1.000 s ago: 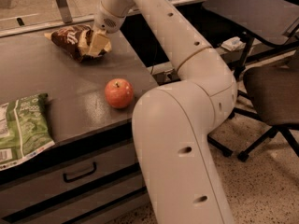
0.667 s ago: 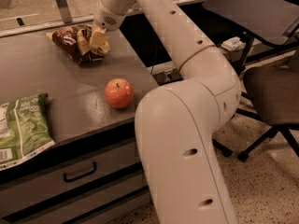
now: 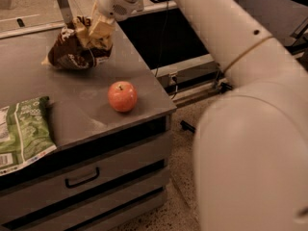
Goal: Move brown chip bag near green jalapeno chip bag
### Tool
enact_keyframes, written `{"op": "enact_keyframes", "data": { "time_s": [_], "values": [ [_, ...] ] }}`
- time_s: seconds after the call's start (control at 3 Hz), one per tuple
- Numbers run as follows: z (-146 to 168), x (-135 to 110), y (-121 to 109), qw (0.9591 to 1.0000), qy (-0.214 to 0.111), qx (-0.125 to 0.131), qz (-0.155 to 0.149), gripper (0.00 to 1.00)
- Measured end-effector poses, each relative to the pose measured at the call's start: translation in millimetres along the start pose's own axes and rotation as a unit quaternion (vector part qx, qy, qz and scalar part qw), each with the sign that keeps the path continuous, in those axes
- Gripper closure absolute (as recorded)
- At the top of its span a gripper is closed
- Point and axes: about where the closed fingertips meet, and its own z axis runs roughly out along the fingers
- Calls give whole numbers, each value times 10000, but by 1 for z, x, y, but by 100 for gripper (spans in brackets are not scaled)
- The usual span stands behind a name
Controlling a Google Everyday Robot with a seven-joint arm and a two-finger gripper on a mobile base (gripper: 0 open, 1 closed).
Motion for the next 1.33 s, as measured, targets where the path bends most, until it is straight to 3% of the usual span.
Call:
{"op": "enact_keyframes", "data": {
  "time_s": [0.33,0.67,1.33],
  "values": [
    [-20,-37,40,9986,-322,-77,-407,100],
    [-22,-58,64,9968,-489,-176,-612,100],
    [-22,-102,73,9941,-630,123,-871,99]
  ]
}}
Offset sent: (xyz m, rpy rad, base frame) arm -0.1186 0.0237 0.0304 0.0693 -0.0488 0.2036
